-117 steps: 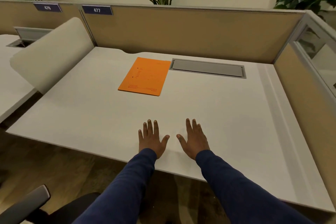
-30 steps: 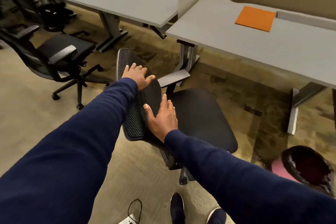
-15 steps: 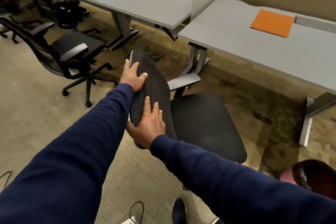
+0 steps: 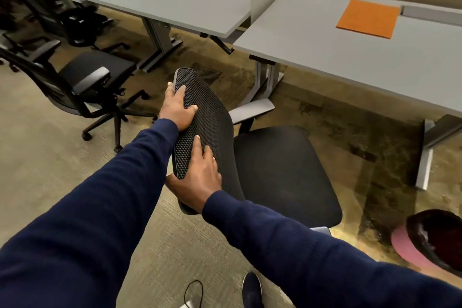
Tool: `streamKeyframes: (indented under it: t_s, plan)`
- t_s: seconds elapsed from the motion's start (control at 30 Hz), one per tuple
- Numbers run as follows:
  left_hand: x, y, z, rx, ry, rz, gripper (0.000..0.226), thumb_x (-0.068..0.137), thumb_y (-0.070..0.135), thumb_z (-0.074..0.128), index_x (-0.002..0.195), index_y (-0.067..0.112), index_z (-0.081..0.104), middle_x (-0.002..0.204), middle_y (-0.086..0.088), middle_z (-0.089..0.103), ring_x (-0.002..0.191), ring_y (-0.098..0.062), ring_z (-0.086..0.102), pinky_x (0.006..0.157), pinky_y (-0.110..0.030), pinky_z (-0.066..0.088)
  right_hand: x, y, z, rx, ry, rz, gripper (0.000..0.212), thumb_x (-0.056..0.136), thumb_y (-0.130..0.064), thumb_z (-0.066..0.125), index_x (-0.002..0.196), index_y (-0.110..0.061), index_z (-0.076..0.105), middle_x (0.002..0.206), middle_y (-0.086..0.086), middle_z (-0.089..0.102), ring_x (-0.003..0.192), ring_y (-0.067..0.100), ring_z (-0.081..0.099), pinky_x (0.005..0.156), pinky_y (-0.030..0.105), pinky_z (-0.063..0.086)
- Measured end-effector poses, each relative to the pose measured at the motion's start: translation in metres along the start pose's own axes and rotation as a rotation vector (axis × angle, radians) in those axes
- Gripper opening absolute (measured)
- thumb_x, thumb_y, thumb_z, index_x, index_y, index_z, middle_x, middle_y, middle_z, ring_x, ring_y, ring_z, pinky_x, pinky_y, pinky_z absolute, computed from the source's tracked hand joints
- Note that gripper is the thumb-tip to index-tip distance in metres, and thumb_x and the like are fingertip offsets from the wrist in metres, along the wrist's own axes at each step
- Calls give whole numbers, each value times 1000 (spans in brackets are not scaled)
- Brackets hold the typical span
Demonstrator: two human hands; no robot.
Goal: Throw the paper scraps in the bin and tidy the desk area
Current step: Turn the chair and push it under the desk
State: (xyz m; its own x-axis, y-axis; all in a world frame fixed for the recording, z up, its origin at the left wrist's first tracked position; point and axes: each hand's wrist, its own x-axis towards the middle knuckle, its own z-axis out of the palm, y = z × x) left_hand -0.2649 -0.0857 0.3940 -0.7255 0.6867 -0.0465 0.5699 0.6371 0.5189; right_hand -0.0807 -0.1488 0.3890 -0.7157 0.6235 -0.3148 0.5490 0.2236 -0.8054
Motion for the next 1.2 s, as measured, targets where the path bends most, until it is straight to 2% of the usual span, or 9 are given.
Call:
streamKeyframes:
  t_s: [0.33,0.57,0.8,0.93,1.07,1.2]
  plan:
    - [-7,38,21,60,-33,32,70,98,32,53,157,16,18,166,-12,-6,153,-29,6,125,-39,12,-4,20,-30,27,19,25,114,76,-47,72,155,-36,-9,167,7,2,154,33,5,121,58,16]
    - [-30,69,51,255,-18,44,72,98,34,46,158,13,12,164,-21,-8,153,-34,-6,124,-45,1,-26,55,-60,-16,35,33,116,71,-50,69,154,-38,-12,167,4,5,153,28,10,120,55,21]
    - [-67,114,89,422,-47,168,76,93,49,41,157,14,16,166,-13,-4,153,-29,-12,120,-52,-8,-59,98,-116,-168,54,35,111,70,-56,64,158,-33,0,166,-5,16,150,17,24,117,45,33]
    - [-95,130,102,471,-124,261,77,93,57,32,156,15,20,167,-8,2,153,-27,-11,121,-54,-10,-83,118,-140,-249,67,53,105,74,-54,62,157,-37,1,165,-7,21,145,18,32,114,43,37]
    - [-124,155,117,470,-184,387,78,93,63,24,155,16,26,166,-7,14,154,-27,-5,121,-54,-10,-113,144,-170,-334,140,94,93,76,-55,55,156,-37,10,159,-11,32,138,16,41,110,38,40]
    - [-150,180,132,464,-237,557,77,89,67,17,146,21,42,156,-5,38,150,-27,17,122,-52,-2,-143,170,-199,-461,257,152,83,75,-58,51,151,-37,25,144,-12,51,122,15,55,99,37,48]
